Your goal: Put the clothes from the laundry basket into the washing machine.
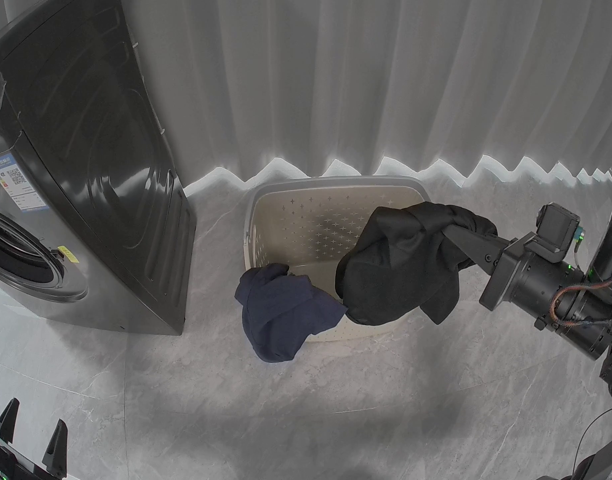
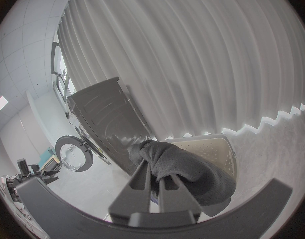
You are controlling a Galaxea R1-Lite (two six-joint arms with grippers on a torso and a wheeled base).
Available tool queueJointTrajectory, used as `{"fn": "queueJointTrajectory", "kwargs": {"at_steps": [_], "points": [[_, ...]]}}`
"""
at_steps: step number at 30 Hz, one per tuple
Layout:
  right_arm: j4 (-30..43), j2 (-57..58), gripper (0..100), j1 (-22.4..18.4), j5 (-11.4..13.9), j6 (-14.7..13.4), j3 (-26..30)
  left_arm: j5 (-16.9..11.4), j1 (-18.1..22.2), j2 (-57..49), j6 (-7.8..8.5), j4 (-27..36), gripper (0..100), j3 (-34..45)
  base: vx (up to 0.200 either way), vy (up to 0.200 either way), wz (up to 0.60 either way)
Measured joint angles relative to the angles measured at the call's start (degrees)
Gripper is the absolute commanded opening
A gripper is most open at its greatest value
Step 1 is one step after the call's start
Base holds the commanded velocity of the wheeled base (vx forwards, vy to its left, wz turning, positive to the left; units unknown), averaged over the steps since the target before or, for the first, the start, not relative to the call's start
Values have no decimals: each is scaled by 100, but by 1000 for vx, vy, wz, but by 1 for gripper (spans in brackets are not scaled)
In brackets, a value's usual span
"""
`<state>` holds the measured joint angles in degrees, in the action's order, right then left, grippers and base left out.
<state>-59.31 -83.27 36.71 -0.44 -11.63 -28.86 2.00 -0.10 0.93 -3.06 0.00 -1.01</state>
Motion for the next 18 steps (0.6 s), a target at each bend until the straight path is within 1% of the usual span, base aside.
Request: {"fn": "queueJointTrajectory", "kwargs": {"at_steps": [5,18], "points": [[2,168,0,48,0,-11,11,0,0,0,0,0,100,0,0,0,0],[0,315,0,78,34,-24,61,-1,0,0,-2,0,100,0,0,200,0]]}}
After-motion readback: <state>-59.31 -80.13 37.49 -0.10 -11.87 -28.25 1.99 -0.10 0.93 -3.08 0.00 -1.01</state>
